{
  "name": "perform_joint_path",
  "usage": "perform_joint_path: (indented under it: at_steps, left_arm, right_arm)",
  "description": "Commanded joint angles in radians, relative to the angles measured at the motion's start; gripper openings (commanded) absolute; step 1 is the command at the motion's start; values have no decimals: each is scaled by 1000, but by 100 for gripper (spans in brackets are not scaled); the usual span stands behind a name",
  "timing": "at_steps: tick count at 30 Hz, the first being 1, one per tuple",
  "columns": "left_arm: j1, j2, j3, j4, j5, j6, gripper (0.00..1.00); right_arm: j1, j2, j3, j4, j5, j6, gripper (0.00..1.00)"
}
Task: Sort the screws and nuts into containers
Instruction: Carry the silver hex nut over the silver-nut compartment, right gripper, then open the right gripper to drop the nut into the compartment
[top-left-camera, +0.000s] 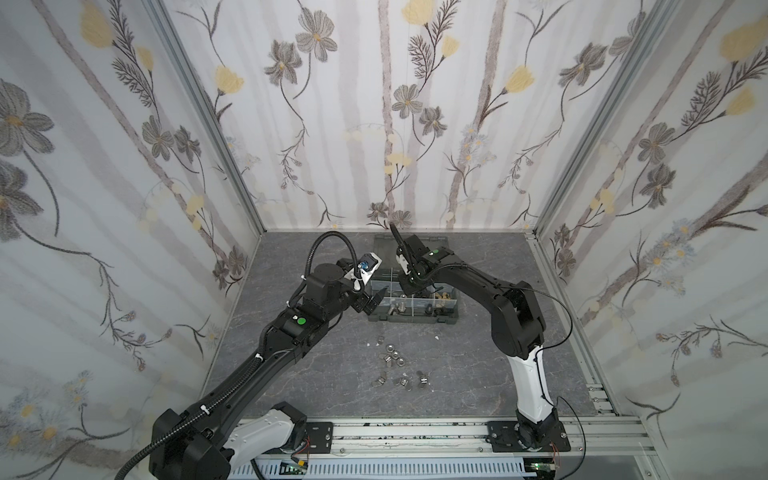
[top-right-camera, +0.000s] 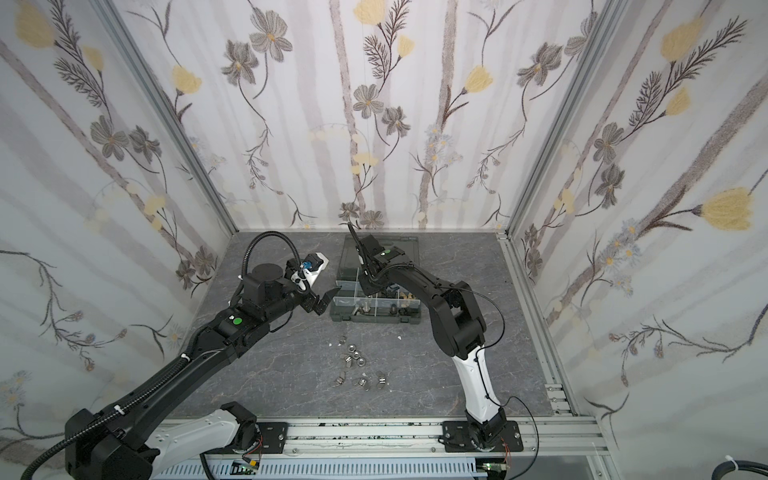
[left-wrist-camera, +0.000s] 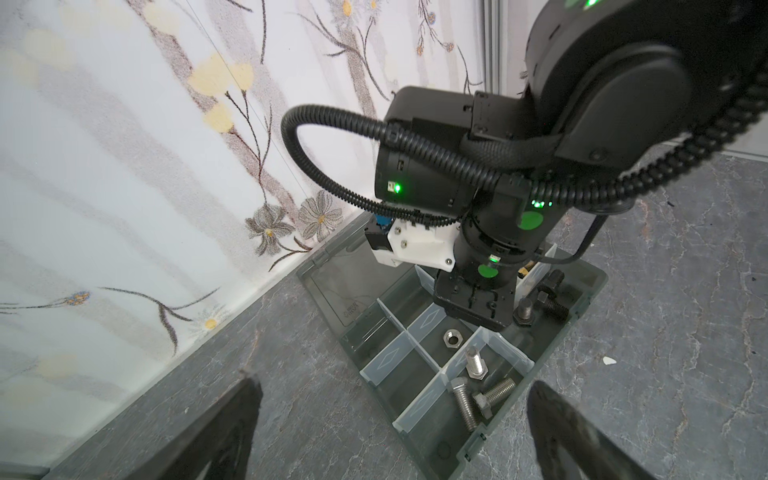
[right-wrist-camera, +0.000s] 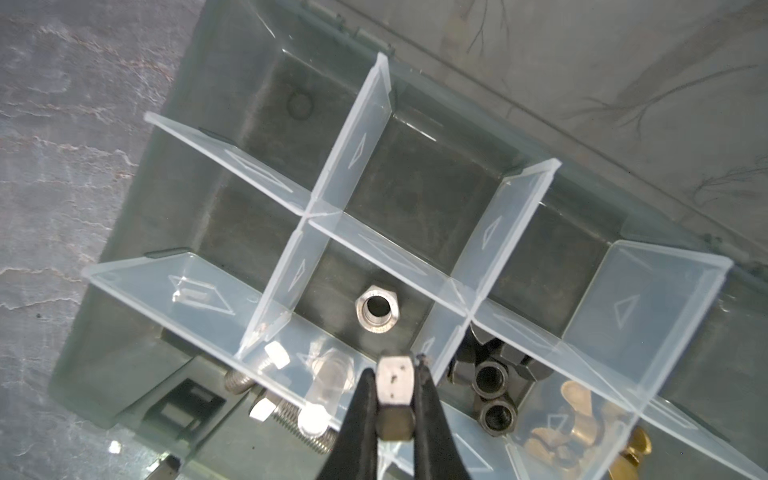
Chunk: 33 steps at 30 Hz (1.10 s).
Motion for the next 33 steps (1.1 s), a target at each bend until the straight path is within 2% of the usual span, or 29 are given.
perform_joint_path:
  at_steps: [1,10,16,20,23,27,33]
  left_arm:
    - [3,-11,-6,36,-7,12,100]
    - [6,-28,-12,31,-3,14,100]
    - [6,-45,-14,28,2,15,100]
    - [6,-53,-12,31,11,12,100]
    - [6,-64,-6,27,11,20,100]
    - [7,-85,-5,16,13,29,100]
    - [4,-124,-10,-1,26,28,100]
  right_arm:
    - [18,21,10,12,0,-14,10]
    - [27,62,13,32,5,-10,14]
    - [28,58,16,36,5,-10,24]
    - [28,36,20,36,8,-10,27]
    - [32,-19,-7,21,31,-4,27]
    - [48,-159,-134,0,63,45,30]
    - [121,-435,-444,-15,53,247,35]
